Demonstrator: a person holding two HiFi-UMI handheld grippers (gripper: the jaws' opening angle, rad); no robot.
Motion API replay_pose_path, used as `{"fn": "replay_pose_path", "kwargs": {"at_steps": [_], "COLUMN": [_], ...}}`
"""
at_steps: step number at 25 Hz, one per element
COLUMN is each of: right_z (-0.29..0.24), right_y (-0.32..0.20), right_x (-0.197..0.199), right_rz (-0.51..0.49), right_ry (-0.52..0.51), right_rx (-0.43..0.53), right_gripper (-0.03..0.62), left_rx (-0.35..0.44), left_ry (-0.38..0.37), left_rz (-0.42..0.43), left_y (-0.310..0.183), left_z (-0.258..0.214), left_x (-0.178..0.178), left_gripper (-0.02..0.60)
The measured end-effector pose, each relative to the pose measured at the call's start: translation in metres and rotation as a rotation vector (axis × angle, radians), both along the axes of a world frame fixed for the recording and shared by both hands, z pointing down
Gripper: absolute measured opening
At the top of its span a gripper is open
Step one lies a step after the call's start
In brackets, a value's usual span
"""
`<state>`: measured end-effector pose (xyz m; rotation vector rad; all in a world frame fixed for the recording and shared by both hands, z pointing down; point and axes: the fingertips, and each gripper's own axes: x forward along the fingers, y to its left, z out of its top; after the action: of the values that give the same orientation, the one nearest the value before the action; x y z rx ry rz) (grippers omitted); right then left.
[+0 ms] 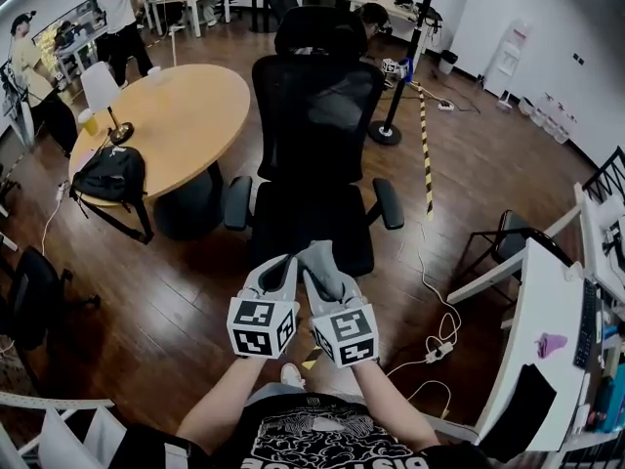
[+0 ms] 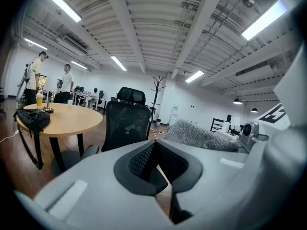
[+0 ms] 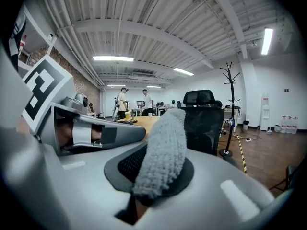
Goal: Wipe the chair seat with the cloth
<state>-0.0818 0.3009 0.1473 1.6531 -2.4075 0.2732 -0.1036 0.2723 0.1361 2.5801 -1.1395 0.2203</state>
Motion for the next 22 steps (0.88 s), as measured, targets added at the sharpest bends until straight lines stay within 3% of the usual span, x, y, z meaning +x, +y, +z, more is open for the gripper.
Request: {"fn": "replay_pose_path", "kwargs": {"at_steps": [14,22], "right_z": [0.013,0.037], "right_y": [-0.079,-0.148], "right_x": [-0.017,-0.002], "right_rz": [-0.056,-0.112], "right_ry": [0.025,0.049], "right_rx": [-0.006,-0.018], "right_gripper": [0.012,0.012], "left_rx": [-0.009,-0.038], "left_ry": [0.01,0.008], "left_rz": [-0.021,-0.056], "left_y": [-0.068,-0.128], "left_z": [0.009,0.034], "left_x": [-0.018,-0.002], "left_gripper": [0.005,0.005]}}
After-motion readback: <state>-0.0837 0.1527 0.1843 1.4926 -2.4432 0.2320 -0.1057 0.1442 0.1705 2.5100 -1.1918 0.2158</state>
